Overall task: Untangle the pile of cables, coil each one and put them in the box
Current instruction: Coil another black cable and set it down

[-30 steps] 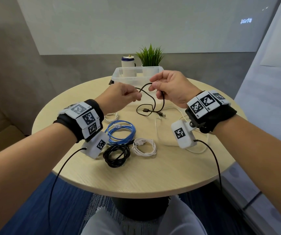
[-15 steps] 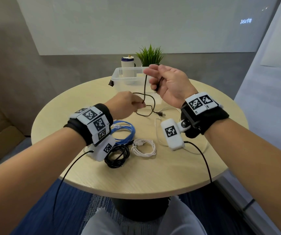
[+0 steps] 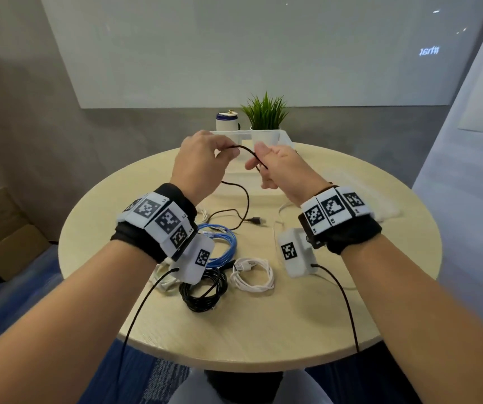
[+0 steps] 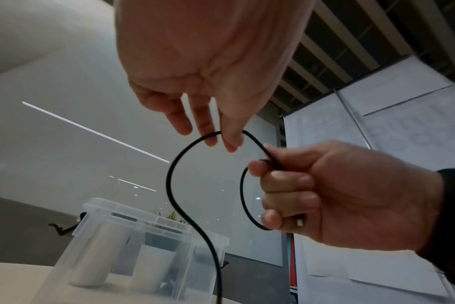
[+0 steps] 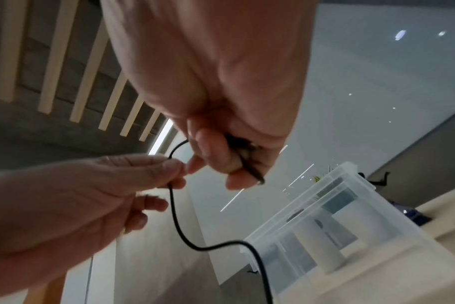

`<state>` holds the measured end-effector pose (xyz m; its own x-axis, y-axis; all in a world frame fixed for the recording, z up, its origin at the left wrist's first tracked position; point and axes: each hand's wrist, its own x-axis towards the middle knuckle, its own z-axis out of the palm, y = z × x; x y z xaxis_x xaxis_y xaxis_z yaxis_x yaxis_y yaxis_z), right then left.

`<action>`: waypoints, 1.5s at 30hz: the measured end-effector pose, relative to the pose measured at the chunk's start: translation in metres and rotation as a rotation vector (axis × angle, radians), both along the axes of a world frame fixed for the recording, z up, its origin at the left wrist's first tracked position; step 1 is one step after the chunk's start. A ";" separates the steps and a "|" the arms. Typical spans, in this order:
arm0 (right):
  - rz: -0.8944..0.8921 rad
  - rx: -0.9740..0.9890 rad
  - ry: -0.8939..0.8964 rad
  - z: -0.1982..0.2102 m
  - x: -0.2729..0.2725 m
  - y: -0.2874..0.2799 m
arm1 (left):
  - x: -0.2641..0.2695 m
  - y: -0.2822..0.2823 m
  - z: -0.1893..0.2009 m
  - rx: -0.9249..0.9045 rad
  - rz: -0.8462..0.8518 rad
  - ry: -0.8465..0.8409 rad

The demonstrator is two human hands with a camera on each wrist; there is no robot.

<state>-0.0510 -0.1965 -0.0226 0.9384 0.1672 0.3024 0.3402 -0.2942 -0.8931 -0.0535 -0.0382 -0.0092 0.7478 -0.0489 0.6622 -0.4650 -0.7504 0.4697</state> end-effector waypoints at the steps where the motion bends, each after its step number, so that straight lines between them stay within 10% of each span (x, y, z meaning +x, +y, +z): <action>1: 0.045 0.025 0.015 0.001 -0.001 0.001 | 0.003 -0.001 -0.001 -0.025 0.017 0.016; 7: 0.298 0.554 0.126 0.009 0.001 -0.004 | 0.024 0.005 0.002 -0.370 -0.033 0.210; 16: 0.341 1.123 0.192 0.020 0.036 0.005 | 0.029 -0.012 -0.010 -0.183 -0.393 0.647; 19: 0.182 0.908 0.114 0.015 0.052 0.009 | 0.028 -0.016 -0.009 -0.124 -0.446 0.753; 24: -0.083 0.003 -0.127 0.004 0.066 0.005 | 0.035 -0.017 0.000 -0.024 -0.487 0.867; 30: 0.019 -0.300 0.014 0.029 0.084 -0.003 | 0.057 -0.006 0.023 0.000 -0.365 0.841; 45: 0.280 0.449 0.323 0.066 0.069 0.016 | 0.067 0.011 0.039 -0.199 -0.182 0.503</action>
